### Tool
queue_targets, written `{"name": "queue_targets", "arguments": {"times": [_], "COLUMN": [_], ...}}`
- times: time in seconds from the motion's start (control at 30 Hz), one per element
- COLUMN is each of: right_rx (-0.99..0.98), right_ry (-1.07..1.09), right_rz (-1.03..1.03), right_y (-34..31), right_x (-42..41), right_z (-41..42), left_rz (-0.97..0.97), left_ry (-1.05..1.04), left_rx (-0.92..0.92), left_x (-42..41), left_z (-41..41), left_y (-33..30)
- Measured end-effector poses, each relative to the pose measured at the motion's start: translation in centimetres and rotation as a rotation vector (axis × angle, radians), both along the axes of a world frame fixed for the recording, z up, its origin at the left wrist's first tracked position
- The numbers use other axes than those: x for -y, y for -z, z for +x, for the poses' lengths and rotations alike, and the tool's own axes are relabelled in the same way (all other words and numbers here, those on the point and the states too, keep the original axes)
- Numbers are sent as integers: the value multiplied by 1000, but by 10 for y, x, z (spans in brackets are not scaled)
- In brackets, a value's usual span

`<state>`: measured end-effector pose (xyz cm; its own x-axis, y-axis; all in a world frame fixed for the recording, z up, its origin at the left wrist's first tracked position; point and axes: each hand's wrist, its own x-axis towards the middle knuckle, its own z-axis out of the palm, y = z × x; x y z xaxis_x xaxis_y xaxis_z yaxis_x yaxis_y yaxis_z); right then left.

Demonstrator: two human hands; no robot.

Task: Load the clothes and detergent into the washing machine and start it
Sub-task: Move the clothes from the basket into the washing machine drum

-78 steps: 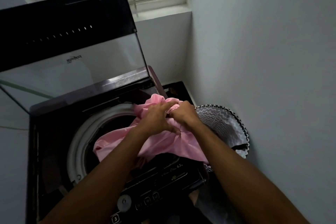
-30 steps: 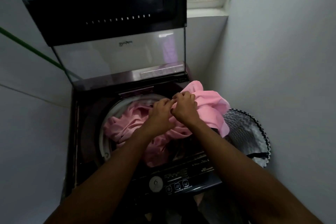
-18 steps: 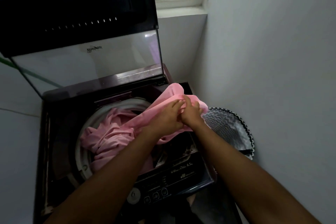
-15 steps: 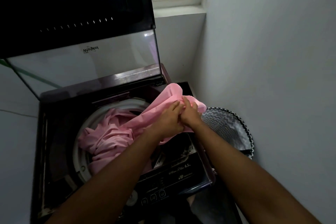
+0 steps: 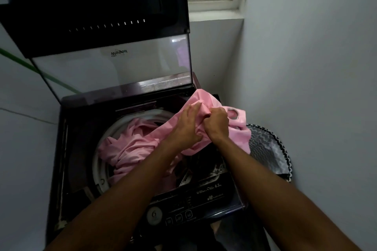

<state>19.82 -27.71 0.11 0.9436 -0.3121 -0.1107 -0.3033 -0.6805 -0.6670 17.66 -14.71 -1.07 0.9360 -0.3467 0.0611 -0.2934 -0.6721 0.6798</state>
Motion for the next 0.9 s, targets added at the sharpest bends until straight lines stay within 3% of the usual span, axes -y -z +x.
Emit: {"name": "queue_targets", "arguments": {"times": [0.23,0.37,0.57,0.67,0.77,0.83,0.9], "right_rx": [243,274,127,-26,-156,-276,-369], "right_ry": [-111,-262,-298,-348,-556,-656,-716], "right_rz": [145,177,314,361,238,162,102], "right_y": [-23,-21,3,31,68,96,98], "right_x": [-55,-101,-157,-175,-178,-171,-165], "right_z": [-14,-21,-35,-50,-63,-61,-52], "left_rz": [-149,-102,-71,124,469,509,462], "left_ry": [-150,-224,-314,-351,-212,-105,-85], "left_rx": [74,80,51,-15,-244,-385,-361], "left_x": [-40,-69,-130,-158,-183,-194,-203], "left_z": [-8,-15,-44,-64,-82,-90,-97], "left_y": [-9,-8,9,36,54,62,64]}}
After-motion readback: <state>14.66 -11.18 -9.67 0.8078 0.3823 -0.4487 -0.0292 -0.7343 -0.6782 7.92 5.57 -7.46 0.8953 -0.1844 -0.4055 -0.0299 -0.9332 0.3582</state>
